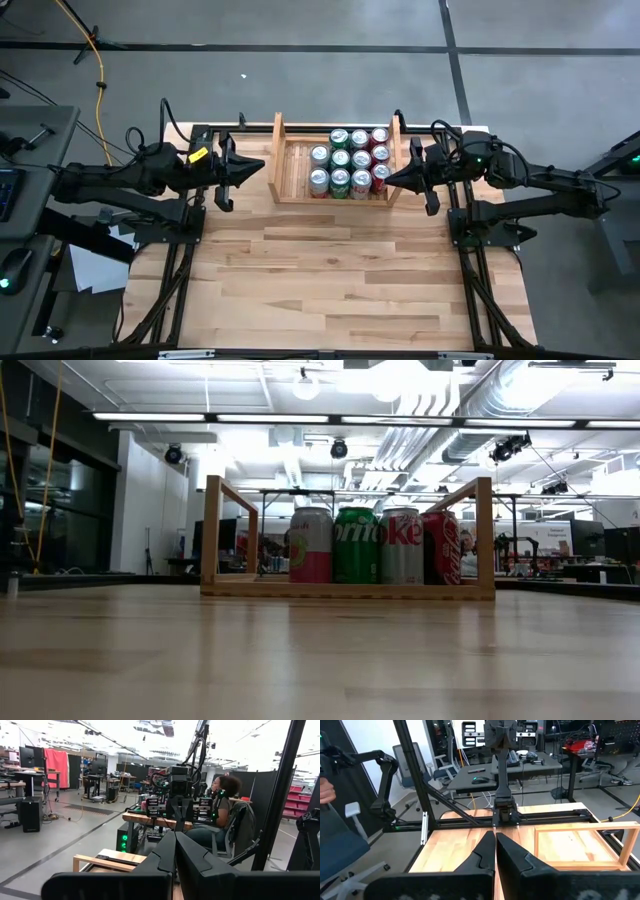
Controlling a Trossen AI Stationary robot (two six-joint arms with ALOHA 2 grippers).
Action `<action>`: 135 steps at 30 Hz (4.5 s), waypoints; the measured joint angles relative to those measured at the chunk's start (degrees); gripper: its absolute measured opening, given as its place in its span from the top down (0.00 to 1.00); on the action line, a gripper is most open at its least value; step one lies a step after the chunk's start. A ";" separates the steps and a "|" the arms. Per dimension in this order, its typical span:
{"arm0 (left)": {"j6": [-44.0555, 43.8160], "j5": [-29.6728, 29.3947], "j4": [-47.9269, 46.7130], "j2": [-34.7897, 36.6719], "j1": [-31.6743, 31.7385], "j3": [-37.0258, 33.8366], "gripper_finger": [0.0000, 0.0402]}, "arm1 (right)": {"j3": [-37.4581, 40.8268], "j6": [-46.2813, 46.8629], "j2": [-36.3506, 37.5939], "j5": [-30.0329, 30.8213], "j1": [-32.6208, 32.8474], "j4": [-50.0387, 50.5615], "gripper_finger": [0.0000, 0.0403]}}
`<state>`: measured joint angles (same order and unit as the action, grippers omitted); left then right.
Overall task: Place canned beverage on shelf
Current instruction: Return to Home Position
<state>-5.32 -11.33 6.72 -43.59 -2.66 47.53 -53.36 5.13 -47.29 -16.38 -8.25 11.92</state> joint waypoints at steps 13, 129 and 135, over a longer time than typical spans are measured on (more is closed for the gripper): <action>0.02 0.01 -0.82 0.00 0.00 0.00 0.99 | 0.00 0.00 0.00 0.00 0.00 0.00 1.00; -16.57 -7.08 9.40 39.47 -0.02 -46.84 1.00 | 52.78 15.18 36.26 7.78 0.22 -25.82 1.00; -16.57 -7.08 9.40 39.47 -0.02 -46.84 1.00 | 52.81 15.29 36.10 9.39 0.22 -13.33 1.00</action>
<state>-21.89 -18.41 16.12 -4.12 -2.68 0.69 -0.56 20.42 -11.19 -6.99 -8.03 -1.40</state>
